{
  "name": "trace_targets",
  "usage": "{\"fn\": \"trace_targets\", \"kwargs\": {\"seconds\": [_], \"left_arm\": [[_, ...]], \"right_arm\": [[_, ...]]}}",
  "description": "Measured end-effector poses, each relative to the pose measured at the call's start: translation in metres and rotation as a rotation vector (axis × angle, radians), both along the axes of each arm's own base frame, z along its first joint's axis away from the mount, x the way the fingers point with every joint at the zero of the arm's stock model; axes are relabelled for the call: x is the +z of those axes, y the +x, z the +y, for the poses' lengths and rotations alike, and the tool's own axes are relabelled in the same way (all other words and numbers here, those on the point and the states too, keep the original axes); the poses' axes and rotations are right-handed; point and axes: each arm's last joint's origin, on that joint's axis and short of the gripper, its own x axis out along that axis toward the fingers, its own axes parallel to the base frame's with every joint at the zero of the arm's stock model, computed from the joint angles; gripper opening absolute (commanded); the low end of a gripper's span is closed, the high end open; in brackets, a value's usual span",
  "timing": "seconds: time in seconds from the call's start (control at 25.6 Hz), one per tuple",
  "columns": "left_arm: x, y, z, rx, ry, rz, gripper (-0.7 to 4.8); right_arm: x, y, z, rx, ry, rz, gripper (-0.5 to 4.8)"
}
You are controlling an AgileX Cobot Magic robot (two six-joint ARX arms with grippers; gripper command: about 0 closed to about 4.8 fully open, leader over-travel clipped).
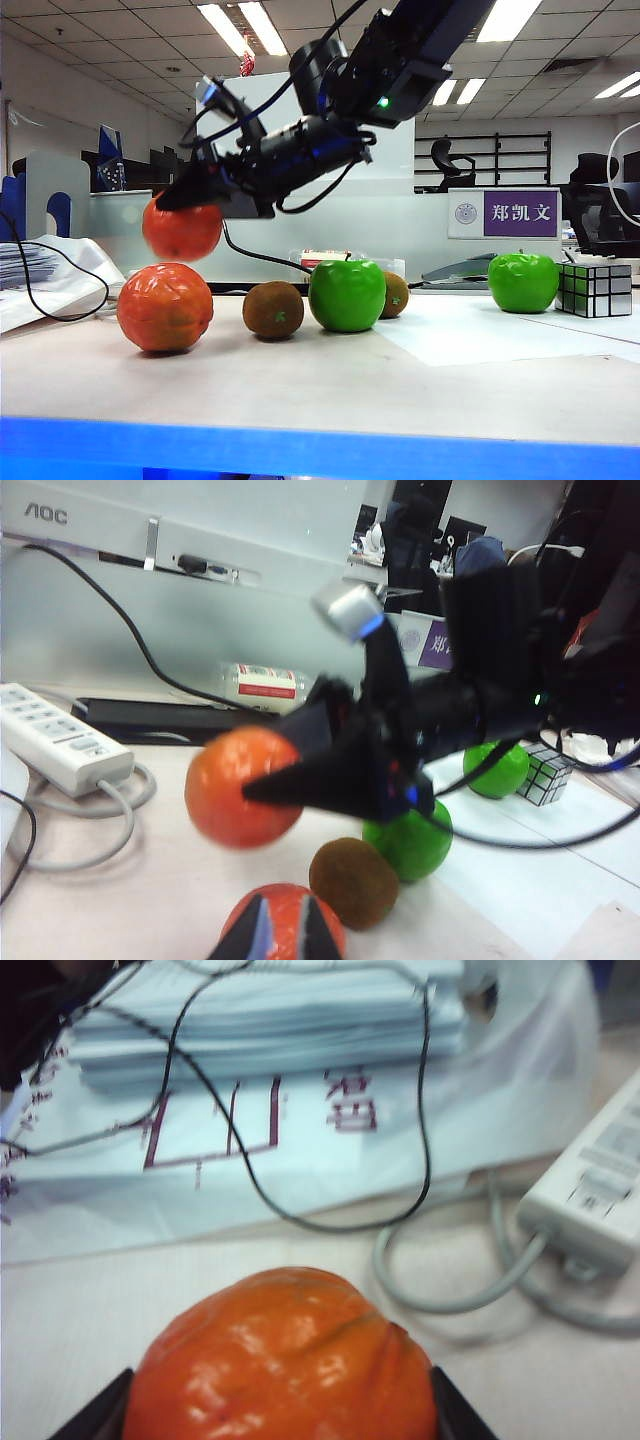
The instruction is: Put the same fruits together.
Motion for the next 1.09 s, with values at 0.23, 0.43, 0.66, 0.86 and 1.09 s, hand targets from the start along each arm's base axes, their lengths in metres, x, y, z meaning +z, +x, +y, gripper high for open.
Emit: {"fn": "trace_targets", "kwargs": {"seconds": [0.23,0.43,0.66,0.86,1.09], "left_arm": [[0.001,0.000,0.000,0.000,0.000,-0.005,0.53],[0.001,0.000,0.000,0.000,-0.001,-0.005,0.54],[0.000,0.000,0.000,0.000,-0.001,-0.005,0.53],[0.000,0.000,0.000,0.000,-0.001,-0.005,0.53],[0.001,0.000,0.000,0.000,0.000,-0.005,0.53]], "right_arm": [[-0.017,-0.001,0.006,0.016,-0.029,0.025,-0.06],[-0.032,-0.001,0.010,0.022,-0.047,0.050,-0.06],[-0.043,0.000,0.011,0.009,-0.066,0.064,-0.06],[-0.041,0.002,0.011,-0.019,-0.065,0.038,0.01],[-0.042,0.003,0.011,-0.021,-0.065,0.031,1.62]]}}
